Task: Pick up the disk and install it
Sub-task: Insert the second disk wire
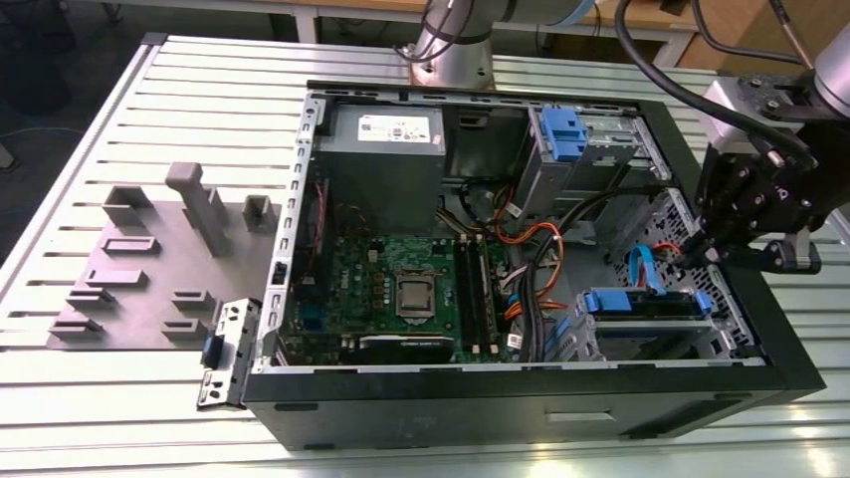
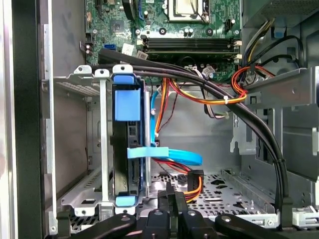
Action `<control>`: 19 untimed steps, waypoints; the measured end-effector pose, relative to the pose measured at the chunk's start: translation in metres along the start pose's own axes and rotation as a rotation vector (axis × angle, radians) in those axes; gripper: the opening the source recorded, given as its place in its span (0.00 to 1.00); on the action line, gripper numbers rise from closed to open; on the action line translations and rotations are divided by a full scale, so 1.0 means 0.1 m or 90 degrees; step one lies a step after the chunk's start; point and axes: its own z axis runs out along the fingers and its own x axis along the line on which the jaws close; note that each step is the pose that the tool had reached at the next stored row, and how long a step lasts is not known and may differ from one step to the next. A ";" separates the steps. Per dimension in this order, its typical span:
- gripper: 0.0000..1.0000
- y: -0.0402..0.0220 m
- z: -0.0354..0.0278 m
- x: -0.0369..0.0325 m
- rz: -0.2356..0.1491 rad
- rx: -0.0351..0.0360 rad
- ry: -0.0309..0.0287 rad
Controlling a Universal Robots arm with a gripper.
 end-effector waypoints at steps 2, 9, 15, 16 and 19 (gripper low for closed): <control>0.16 0.040 -0.001 0.002 0.000 0.0011 0.0001; 0.16 0.093 -0.004 0.084 0.000 0.0019 0.0045; 0.16 0.110 -0.008 0.192 0.000 0.0023 0.0148; 0.16 0.112 -0.009 0.208 0.000 0.0023 0.0163; 0.16 0.117 -0.011 0.249 0.000 0.0024 0.0186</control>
